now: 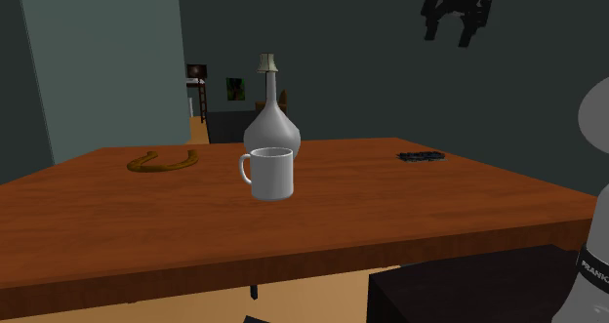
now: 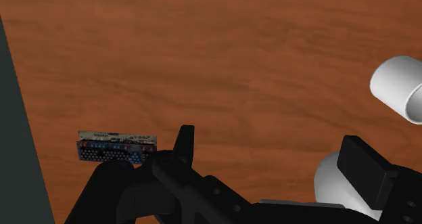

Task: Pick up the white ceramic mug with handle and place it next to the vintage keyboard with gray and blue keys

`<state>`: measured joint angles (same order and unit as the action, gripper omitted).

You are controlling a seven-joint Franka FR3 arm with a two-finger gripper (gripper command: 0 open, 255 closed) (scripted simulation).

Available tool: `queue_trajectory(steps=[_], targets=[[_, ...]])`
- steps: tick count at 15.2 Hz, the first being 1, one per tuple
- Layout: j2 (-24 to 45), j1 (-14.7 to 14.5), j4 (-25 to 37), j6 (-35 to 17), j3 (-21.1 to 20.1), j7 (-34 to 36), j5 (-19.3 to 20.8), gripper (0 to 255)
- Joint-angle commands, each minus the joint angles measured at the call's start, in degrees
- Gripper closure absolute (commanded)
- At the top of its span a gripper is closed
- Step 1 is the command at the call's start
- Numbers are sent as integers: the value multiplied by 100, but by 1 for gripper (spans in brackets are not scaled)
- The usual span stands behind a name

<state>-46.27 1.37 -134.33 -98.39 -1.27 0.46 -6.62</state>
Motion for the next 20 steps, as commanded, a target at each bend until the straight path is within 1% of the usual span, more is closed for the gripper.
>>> queue_trajectory(steps=[1, 7, 12, 16, 20], targets=[[0, 0, 0, 0, 0, 0, 0, 0], [490, -150, -159, -492, -789, 830, -301, 0], [1110, -241, -98, -918, -1440, 1529, -476, 0], [1733, -272, 78, -1254, -1955, 2110, -520, 0], [2463, -260, 362, -1568, -2465, 2732, -436, 0]])
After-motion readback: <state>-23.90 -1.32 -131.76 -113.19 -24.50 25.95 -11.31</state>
